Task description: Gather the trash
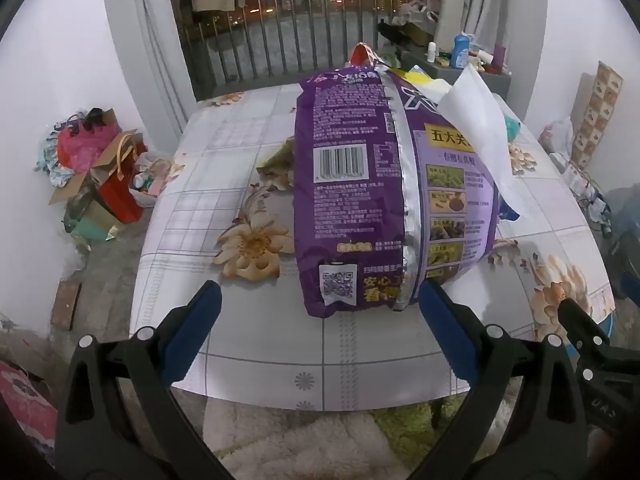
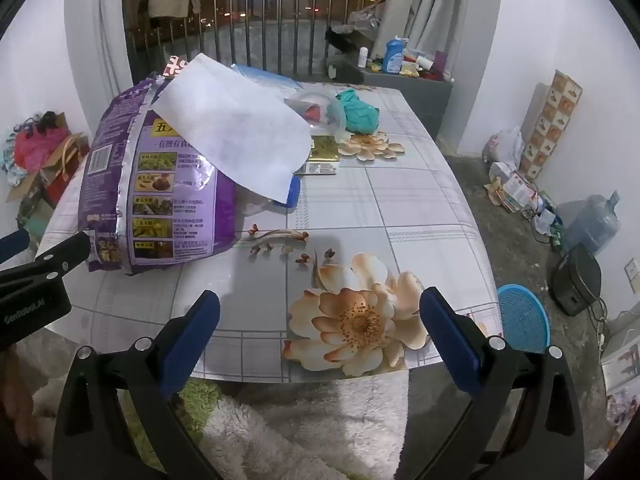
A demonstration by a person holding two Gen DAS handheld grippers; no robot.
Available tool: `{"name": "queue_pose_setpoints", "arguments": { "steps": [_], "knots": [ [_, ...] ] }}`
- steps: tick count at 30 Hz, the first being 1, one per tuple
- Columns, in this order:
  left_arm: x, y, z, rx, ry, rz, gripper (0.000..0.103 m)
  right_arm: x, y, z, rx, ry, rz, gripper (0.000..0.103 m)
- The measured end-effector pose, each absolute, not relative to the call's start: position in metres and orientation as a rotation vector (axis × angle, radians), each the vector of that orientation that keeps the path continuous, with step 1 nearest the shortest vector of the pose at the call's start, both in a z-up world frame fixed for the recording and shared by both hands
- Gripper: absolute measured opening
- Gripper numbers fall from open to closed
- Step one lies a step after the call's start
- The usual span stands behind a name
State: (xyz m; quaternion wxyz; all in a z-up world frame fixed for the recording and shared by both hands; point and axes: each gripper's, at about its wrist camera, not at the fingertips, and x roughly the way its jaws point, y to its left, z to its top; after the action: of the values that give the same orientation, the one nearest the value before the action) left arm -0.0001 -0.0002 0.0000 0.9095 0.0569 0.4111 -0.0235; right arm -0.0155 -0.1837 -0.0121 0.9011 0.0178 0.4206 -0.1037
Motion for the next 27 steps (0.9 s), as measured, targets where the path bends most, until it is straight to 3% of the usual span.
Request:
{"name": "queue_pose_setpoints", "arguments": {
  "steps": [27],
  "knots": [
    [-0.0007,-0.0046,-0.0037,0.122,0.860,-0.071,0.094,-0.0141,-0.1870,-0.0113,0.051,0.872,-0.221,0.098]
  ]
}}
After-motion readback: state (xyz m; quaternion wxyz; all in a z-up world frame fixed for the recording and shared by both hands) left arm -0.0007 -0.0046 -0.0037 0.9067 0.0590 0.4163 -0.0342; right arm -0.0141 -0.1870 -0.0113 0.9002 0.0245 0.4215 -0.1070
